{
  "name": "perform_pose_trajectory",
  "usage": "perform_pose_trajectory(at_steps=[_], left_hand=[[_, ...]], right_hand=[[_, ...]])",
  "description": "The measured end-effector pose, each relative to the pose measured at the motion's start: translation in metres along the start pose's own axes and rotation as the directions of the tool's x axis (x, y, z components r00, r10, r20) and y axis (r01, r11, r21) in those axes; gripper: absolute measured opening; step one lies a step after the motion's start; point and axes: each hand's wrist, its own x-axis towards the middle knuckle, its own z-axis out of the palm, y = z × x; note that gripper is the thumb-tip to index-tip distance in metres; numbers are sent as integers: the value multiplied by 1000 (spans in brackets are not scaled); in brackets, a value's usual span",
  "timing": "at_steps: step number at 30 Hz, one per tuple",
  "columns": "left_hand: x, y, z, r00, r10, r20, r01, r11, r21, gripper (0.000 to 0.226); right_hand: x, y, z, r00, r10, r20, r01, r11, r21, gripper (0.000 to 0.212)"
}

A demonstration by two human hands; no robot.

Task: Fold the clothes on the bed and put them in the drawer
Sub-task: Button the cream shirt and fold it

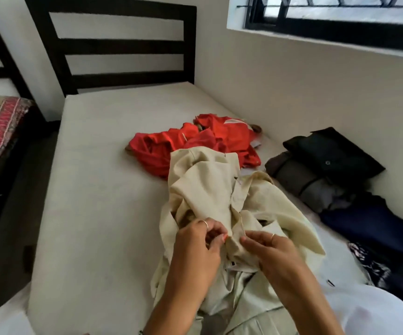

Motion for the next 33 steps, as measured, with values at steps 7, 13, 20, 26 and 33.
perform_pose_trajectory(at_steps=[7, 13, 20, 26, 33], left_hand=[[-20, -1, 9, 995, -98, 23, 99, 994, -40, 24], [-16, 11, 4, 997, -76, 18, 77, 995, -63, 29], [-23, 13, 9, 998, -62, 16, 64, 975, -212, 15], [-20, 8, 15, 996, -76, 45, 87, 941, -326, 20], [-19, 3, 18, 996, -74, 58, 91, 922, -377, 22]], right_hand=[[-19, 22, 8, 1000, 23, 16, -24, 992, 124, 16], [-33, 11, 15, 992, -97, -78, 104, 990, 91, 6], [-40, 12, 20, 899, -308, -311, 261, 948, -184, 10], [-46, 17, 33, 802, -464, -376, 357, 877, -321, 9], [-46, 28, 41, 801, -390, -455, 382, 917, -113, 13]])
